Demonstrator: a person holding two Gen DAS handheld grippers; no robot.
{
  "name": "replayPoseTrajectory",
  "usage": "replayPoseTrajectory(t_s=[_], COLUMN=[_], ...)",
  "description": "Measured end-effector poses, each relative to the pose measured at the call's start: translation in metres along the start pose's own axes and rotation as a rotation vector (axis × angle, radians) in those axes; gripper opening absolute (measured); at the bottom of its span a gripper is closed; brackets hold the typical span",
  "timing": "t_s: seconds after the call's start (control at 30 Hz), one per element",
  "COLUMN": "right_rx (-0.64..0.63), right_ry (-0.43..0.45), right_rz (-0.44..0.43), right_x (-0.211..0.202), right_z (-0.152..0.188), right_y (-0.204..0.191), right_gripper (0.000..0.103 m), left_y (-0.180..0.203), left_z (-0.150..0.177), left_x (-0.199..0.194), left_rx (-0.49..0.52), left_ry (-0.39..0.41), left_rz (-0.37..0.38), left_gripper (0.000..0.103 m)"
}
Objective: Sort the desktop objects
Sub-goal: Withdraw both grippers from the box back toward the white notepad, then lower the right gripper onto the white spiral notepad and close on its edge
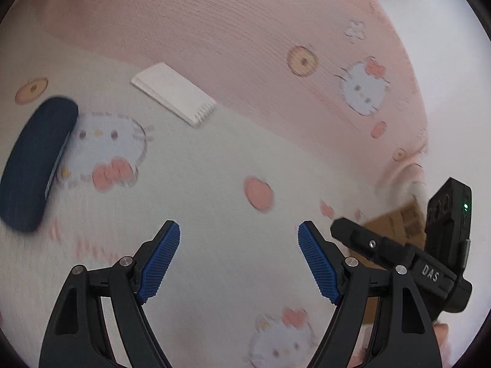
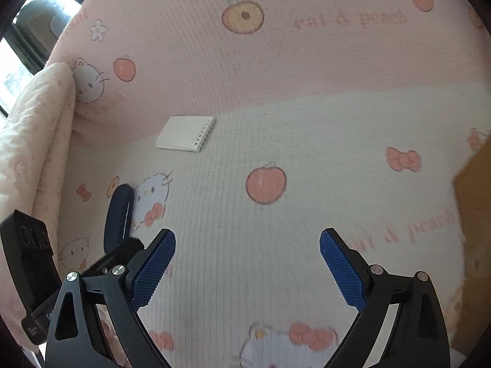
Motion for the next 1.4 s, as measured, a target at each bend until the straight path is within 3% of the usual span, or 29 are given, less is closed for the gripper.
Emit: replayPoseTrajectory(t_s=[0.33,0.63,0.8,1.03,1.07,1.1,1.17,1.23,1.3,1.4], right_rx=[0.011,-0.027,0.055,-0.035,-0.047,-0.059,-0.081,-0.092,-0.092,-0.109], right_ry=[-0.008,0.004,-0.02,0.009,0.012,0.012,0.013,0.021,0.036,0.038], right_rz=[-0.063,-0.106,-0.143,-0.164,-0.168,-0.158,-0.139,-0.123,-0.111,-0.109], right_x=[0.068,0.122,0.152,0.167,0.17,0.174,0.182,0.186,0.188,0.188], right_z=[-0.053,-0.081,-0.09,-0.111,-0.114,-0.116,-0.12,-0.123,-0.126,-0.125], right_y=[-0.01,-0.025,-0.022,-0.043,-0.048,-0.051,-0.057,-0.06,-0.061,-0.064], right_gripper=[0.095,0.094,0.082,0.079,0.073,0.059,0.047,0.047,0.047,0.046], left_y=[-0.047,-0.09,-0.099,-0.128,-0.131,-0.134,-0.136,-0.14,-0.143,-0.143], left_z=[-0.056,-0.115,-0.141,-0.157,-0.157,-0.157,-0.159,-0.16,-0.161,-0.158], left_x=[0.038,0.07,0.08,0.1,0.101,0.102,0.098,0.097,0.097,0.099], left_rx=[0.041,0.012,0.038,-0.08,-0.098,-0.116,-0.128,-0.146,-0.167,-0.159], left_ry=[0.013,0.038,0.067,0.092,0.099,0.108,0.148,0.164,0.166,0.152], left_rz=[-0.095,-0.188,-0.219,-0.209,-0.202,-0.194,-0.184,-0.178,-0.17,-0.174], left_gripper=[0.082,0.082,0.083,0.082,0.081,0.081,0.078,0.067,0.062,0.044])
Point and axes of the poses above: each gripper's, at about its wrist camera, not at the fingertips, and x roughly the way its jaws point, y to its right, z to its underside, the point moved 9 cm from there along x, roughly the way its jaws point, and after that the axes turned 1 degree about -y, right-handed, at the moved point
